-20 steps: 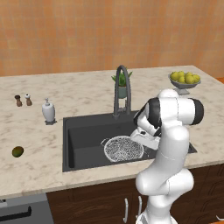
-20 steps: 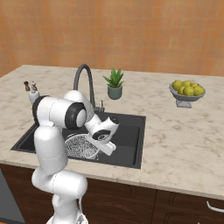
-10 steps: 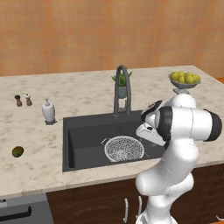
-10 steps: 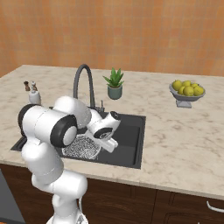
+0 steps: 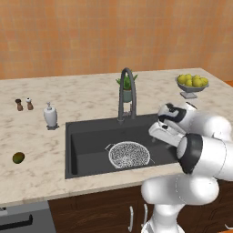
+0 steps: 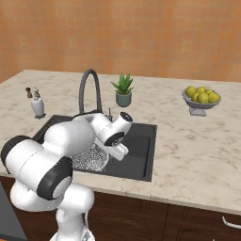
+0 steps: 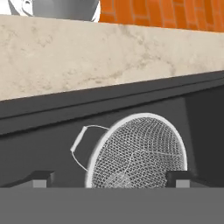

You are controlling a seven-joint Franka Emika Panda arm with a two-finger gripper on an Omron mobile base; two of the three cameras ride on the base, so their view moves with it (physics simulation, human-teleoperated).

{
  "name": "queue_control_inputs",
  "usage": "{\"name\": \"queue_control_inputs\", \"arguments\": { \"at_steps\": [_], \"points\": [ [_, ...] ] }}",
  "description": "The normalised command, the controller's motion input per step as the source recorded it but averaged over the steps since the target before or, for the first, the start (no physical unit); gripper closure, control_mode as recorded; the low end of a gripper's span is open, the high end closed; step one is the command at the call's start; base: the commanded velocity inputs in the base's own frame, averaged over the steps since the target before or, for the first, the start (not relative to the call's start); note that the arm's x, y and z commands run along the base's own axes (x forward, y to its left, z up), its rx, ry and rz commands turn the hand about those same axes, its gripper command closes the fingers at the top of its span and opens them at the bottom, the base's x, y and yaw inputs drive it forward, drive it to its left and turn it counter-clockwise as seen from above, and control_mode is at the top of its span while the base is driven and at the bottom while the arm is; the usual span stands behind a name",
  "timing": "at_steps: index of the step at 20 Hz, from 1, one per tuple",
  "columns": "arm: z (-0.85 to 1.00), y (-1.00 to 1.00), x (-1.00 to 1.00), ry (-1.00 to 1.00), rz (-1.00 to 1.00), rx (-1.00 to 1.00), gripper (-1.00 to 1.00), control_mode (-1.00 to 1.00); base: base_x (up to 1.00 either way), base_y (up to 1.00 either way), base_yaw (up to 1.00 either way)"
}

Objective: Put the colander in the sink, put the mango in the colander, and turn on the sink faucet and pour water over the colander.

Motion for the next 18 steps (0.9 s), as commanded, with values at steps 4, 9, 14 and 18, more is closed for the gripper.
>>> {"name": "queue_control_inputs", "arguments": {
  "at_steps": [4, 9, 14, 18],
  "points": [
    [0.49, 0.02, -0.51, -0.05, -0.24, 0.0, -1.0, -1.0, 0.0, 0.0, 0.0],
    [0.43, 0.17, -0.61, 0.0, -0.32, 0.06, -1.0, -1.0, 0.0, 0.0, 0.0],
    [0.29, 0.43, -0.38, 0.0, -0.51, 0.08, -1.0, -1.0, 0.0, 0.0, 0.0],
    [0.39, 0.43, -0.41, 0.0, -0.35, 0.13, -1.0, -1.0, 0.0, 0.0, 0.0]
  ]
}}
